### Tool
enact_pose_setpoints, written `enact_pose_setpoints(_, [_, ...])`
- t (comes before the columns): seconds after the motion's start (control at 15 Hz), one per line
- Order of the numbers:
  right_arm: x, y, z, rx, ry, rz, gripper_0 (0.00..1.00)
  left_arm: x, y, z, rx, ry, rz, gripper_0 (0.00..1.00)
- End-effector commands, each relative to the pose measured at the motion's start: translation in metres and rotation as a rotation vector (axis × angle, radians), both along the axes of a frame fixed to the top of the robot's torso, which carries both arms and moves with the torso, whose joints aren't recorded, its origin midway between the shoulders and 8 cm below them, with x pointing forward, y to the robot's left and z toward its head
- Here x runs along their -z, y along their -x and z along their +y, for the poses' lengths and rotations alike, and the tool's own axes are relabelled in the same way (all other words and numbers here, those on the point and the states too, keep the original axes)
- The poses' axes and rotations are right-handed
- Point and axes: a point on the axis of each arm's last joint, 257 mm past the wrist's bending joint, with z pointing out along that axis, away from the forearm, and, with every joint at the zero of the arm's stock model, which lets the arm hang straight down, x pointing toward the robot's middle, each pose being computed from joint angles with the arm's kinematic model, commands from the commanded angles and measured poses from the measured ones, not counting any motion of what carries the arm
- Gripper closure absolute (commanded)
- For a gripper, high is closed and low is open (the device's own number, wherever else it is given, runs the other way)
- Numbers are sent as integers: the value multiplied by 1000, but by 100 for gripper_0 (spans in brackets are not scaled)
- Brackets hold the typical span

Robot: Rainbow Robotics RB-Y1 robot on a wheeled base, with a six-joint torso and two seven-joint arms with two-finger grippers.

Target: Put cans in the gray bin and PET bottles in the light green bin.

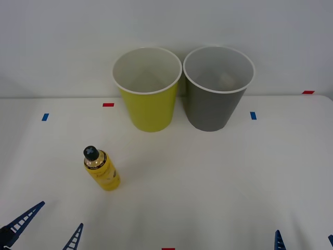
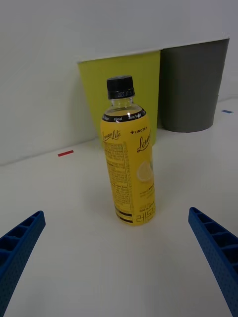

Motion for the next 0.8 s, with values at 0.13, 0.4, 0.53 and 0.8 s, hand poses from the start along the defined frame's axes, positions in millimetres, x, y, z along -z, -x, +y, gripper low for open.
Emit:
enact_pose_setpoints(0.13, [0,0,0,0,0,0,0,3,-14,-21,77,21,-4,0])
enact_pose_setpoints(0.4, [0,0,0,0,0,0,0,0,-39,-32,103,60,-26,0])
enact_pose_setpoints(0.53, [0,0,0,0,0,0,0,6,-52,-36,119,61,-25,0])
enact_pose_setpoints(0.8, [0,0,0,0,0,0,0,-2,-73,-42,129,77,-44,0])
